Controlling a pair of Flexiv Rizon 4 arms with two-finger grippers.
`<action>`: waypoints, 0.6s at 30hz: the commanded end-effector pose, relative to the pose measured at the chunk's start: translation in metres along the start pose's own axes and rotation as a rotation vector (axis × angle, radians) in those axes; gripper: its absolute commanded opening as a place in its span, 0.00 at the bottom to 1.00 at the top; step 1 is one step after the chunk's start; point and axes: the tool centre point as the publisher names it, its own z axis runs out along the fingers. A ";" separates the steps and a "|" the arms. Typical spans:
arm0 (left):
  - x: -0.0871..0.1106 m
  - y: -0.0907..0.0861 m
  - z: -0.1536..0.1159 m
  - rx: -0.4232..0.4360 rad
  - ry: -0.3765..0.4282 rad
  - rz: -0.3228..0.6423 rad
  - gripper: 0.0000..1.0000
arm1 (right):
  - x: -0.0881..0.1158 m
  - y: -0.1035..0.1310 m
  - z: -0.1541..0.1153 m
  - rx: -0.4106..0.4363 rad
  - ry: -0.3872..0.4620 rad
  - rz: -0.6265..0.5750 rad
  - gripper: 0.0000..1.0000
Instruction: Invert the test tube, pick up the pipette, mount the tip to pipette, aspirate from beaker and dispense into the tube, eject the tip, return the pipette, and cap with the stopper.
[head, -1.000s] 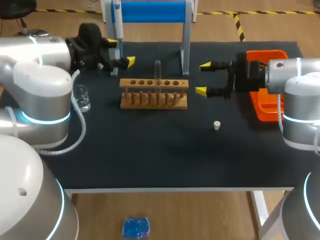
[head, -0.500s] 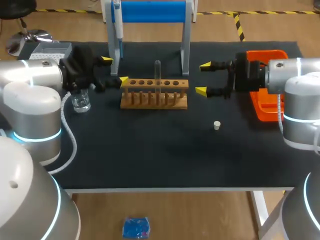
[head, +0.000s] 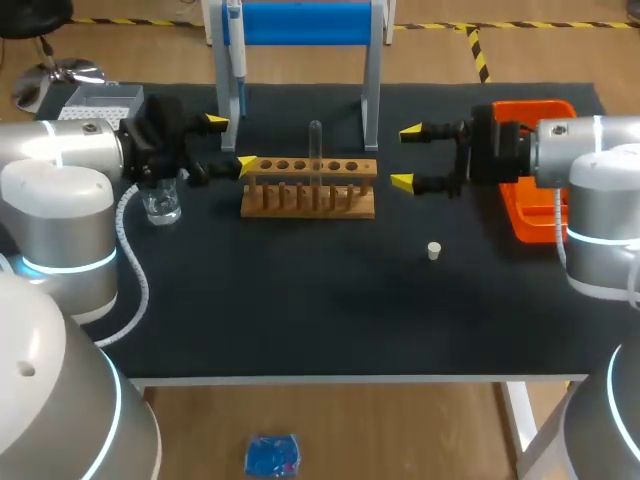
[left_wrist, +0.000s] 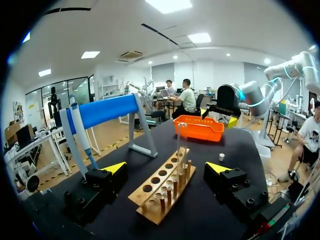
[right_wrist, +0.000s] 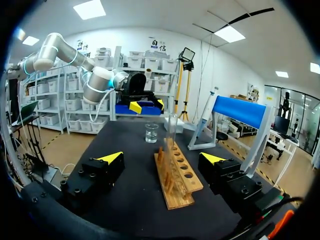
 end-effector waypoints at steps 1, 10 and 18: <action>0.000 0.001 0.000 0.004 -0.002 0.001 1.00 | 0.001 0.000 0.000 0.001 -0.001 0.000 1.00; 0.000 0.001 0.000 0.004 -0.002 0.001 1.00 | 0.000 0.002 0.003 0.000 0.003 -0.007 1.00; 0.000 0.001 0.000 0.004 -0.002 0.001 1.00 | -0.004 0.021 0.027 -0.052 0.062 -0.046 1.00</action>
